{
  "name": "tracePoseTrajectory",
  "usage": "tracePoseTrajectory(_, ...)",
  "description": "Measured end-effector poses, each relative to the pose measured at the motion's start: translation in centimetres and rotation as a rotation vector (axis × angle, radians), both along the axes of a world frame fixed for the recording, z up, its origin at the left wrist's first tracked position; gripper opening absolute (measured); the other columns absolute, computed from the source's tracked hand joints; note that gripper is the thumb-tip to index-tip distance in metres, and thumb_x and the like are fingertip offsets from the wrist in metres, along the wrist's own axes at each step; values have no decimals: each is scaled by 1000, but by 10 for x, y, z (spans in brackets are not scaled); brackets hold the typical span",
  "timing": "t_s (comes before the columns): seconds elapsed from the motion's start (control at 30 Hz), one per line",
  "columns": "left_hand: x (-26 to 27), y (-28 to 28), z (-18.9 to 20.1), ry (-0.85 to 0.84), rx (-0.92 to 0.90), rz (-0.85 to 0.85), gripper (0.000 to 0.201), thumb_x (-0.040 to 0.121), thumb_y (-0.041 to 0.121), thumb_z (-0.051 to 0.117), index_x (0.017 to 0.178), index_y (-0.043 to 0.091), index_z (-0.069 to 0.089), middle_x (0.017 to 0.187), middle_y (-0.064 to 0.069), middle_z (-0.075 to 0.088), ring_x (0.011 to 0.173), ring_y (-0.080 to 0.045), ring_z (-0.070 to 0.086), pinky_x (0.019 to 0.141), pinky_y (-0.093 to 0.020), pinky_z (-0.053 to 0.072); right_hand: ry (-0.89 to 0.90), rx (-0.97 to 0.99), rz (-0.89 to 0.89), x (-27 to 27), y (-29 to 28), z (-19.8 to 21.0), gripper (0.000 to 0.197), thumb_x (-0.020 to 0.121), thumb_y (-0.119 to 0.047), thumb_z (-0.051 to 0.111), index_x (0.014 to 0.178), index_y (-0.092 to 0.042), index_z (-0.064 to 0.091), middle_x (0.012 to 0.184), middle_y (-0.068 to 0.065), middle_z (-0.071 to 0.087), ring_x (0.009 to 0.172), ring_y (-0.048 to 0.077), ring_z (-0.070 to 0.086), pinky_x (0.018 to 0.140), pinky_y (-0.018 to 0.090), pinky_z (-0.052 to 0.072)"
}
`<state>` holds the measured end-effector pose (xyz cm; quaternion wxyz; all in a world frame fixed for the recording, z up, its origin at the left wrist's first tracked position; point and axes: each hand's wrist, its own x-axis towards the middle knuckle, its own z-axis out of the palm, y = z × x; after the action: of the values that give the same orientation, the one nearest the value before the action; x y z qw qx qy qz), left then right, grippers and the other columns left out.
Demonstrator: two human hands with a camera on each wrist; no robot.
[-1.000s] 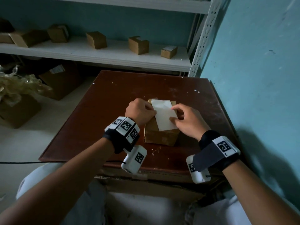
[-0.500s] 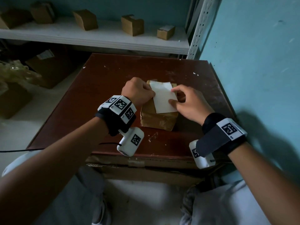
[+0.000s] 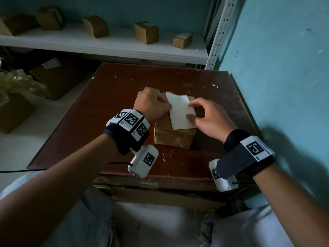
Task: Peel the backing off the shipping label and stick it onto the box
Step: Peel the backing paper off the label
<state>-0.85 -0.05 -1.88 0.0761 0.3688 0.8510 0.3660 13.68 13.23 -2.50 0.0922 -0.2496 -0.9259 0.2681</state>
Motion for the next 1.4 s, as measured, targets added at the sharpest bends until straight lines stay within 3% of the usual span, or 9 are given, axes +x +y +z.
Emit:
tracePoseTrajectory(0.2,0,0,5,142,77,21,18,84,26,69,95,13,74,125,-2,60,125,-16,46,107,-38,28,49,80,-29,-1,0,1,38,91,-35,63,126,-25,56,130,5,47,126,26,41,97,30,32)
tracePoseTrajectory(0.43,-15,2,5,232,309,71,9,81,26,70,84,18,67,113,2,61,102,-12,58,88,-38,53,285,129,-53,-3,-4,4,36,92,-27,64,126,-17,58,123,3,55,118,17,51,93,23,37)
tracePoseTrajectory(0.53,-15,0,10,293,404,38,9,82,24,68,85,15,66,107,1,62,91,-12,61,78,-34,56,393,100,-23,-5,-6,6,25,93,-18,59,118,-16,63,113,-1,64,107,13,59,93,33,51)
tracePoseTrajectory(0.73,-12,-3,18,415,527,-18,10,83,20,67,82,10,67,106,-1,62,88,-10,61,71,-25,57,524,-117,-31,-10,-12,10,17,98,-11,50,105,-14,65,94,-3,70,90,7,66,85,28,54)
tracePoseTrajectory(0.97,-9,-5,13,650,401,-180,13,85,21,65,82,8,68,111,-6,61,85,-5,57,66,-18,52,550,-589,-174,-12,-20,21,28,104,-11,37,95,-6,63,76,4,66,61,9,58,55,15,47)
tracePoseTrajectory(1.07,-8,-4,7,701,313,-261,15,87,23,63,82,10,68,112,-7,59,88,-10,58,66,-25,54,530,-697,-218,-11,-18,21,31,105,-14,34,91,-7,61,72,4,64,55,10,55,52,18,44)
tracePoseTrajectory(1.17,-7,-4,2,713,236,-318,12,85,23,64,83,12,67,112,-5,59,92,-13,59,62,-35,56,488,-697,-277,-11,-15,18,39,107,-24,31,88,-10,61,69,4,65,55,12,55,54,23,42)
tracePoseTrajectory(1.3,-4,-4,-3,693,121,-405,5,83,19,68,83,14,66,111,-3,59,88,-15,62,61,-33,56,392,-628,-389,-11,-10,15,50,104,-43,32,81,-12,64,67,2,68,55,12,59,53,24,45)
tracePoseTrajectory(1.4,-2,-3,-9,667,56,-454,4,83,17,68,85,14,67,108,-2,62,79,-16,64,59,-28,52,322,-548,-380,-10,-5,10,34,100,-34,47,81,-13,66,73,5,68,57,13,59,51,23,46)
